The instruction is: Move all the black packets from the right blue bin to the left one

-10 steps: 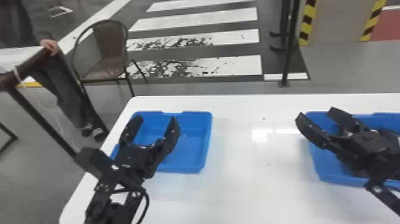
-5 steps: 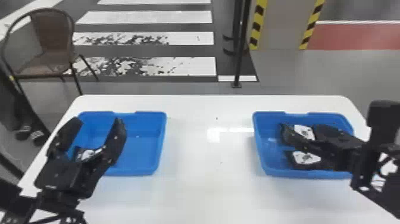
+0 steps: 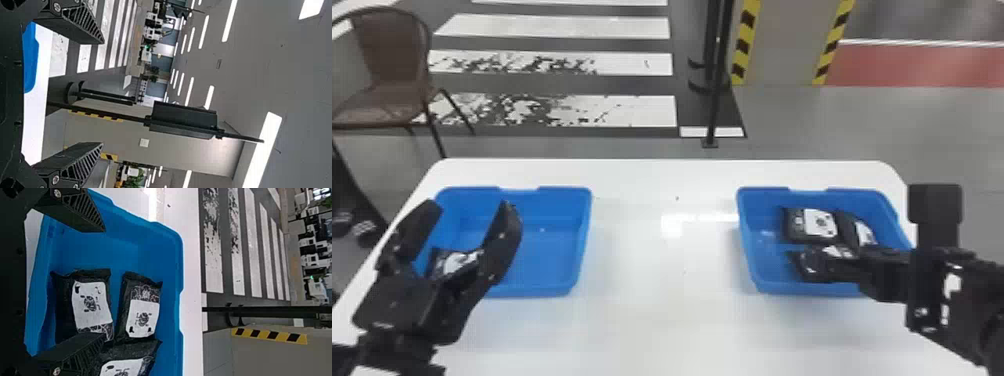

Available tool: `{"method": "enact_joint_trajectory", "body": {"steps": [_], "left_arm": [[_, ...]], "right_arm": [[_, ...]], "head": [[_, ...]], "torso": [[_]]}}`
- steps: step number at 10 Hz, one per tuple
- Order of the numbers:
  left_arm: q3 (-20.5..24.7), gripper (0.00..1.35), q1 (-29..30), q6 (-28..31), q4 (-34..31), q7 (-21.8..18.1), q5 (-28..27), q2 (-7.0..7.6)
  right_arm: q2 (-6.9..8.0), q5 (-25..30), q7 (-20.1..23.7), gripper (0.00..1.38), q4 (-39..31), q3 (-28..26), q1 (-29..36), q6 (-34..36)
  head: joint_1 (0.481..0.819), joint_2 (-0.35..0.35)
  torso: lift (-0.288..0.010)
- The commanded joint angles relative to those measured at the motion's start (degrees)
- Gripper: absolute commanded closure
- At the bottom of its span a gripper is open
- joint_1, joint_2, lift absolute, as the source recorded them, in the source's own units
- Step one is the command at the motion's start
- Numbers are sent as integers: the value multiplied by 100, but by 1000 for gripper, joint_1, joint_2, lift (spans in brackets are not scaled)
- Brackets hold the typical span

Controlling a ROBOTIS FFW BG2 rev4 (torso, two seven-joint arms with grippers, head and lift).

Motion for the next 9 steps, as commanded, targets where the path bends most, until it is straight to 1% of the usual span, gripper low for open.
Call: {"method": "enact_joint_trajectory", "body": {"steps": [1, 3, 6, 7, 9], "left_arm": [[-30, 114, -4, 50, 0, -9, 10, 14], [-41, 114, -4, 106, 0, -18, 10, 14], [-41, 114, -4, 134, 0, -27, 10, 14], [-53, 116, -18, 134, 0, -27, 10, 14], [-75, 116, -32, 134, 0, -35, 10, 14]], "right_arm": [[-25, 84, -59, 82, 195, 0, -296, 516], [-95, 130, -77, 93, 645, 69, -661, 797], [-183, 187, -68, 98, 1306, 251, -1111, 811], [-218, 187, -68, 98, 1461, 320, -1252, 909], [-227, 427, -77, 99, 1475, 331, -1336, 1261]], "head": [[695, -41], [695, -60], [695, -73], [695, -74], [695, -76]], "torso": [[-140], [-140], [-140], [-140], [-140]]}}
